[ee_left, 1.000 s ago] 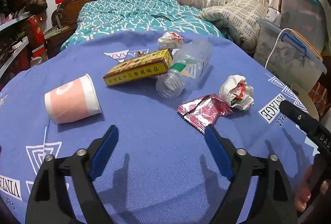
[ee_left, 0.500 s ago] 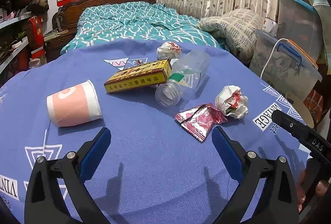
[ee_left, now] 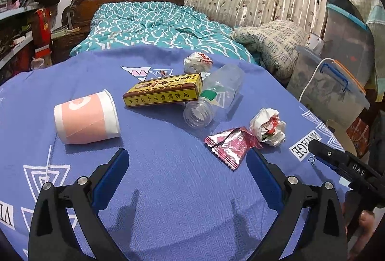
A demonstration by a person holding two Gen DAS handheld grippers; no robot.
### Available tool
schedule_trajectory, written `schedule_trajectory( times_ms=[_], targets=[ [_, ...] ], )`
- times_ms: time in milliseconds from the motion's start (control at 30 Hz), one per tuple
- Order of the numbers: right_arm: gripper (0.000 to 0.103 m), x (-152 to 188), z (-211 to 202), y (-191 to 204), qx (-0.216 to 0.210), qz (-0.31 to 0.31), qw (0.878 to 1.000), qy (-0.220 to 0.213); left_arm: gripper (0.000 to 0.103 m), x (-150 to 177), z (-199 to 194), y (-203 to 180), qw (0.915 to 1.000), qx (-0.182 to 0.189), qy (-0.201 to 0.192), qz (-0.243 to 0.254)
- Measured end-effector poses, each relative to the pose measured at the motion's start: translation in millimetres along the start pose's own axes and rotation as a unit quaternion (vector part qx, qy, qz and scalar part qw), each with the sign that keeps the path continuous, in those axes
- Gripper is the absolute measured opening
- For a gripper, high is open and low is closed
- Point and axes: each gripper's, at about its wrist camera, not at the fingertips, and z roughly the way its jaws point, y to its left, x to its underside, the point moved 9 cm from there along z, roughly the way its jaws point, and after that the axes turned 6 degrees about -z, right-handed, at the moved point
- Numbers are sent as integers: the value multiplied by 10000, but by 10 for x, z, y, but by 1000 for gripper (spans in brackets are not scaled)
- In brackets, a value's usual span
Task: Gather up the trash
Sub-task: 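Grasp the crumpled white paper with the right gripper, then carry the crumpled paper to the beige bin and open the right gripper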
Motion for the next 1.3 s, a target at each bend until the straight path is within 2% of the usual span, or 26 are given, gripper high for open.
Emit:
schedule_trajectory(
  times_ms=[300,533,667,767,833,900,933,967,1000,1067,1133,1300],
  targets=[
    [80,-31,-48,103,-37,-257,9996,-123,94,-5,16,45,9997,134,68,-175],
    [80,-26,-98,176,-102,-462,9987,-208,94,25,73,-4,9997,85,206,-49],
    [81,11,40,172,-294,-357,9988,161,94,40,77,-53,9997,100,222,64],
    [82,-60,326,215,-469,-435,9955,699,93,60,96,-82,9995,71,260,135],
    [85,-147,544,342,-766,-584,9897,1059,93,69,106,-111,9993,92,283,207],
    [85,-266,758,355,-517,-781,9894,1106,93,107,146,-180,9980,254,461,337],
    [83,-298,863,343,-468,-808,9888,1165,93,135,183,-225,9969,332,585,407],
    [73,-292,956,341,-559,-759,9871,1297,93,161,249,-286,9950,379,756,539],
    [40,-302,974,349,-641,-761,9869,1271,94,167,288,-333,9940,370,803,647],
    [38,-246,938,424,-928,-901,9819,1383,94,154,382,-460,9909,376,887,941],
    [36,-213,818,351,-790,-959,9846,1229,94,126,517,-621,9863,402,976,1267],
    [36,-123,460,-9,-692,-753,9893,1038,94,86,827,-742,9795,168,1133,1657]
  ],
)
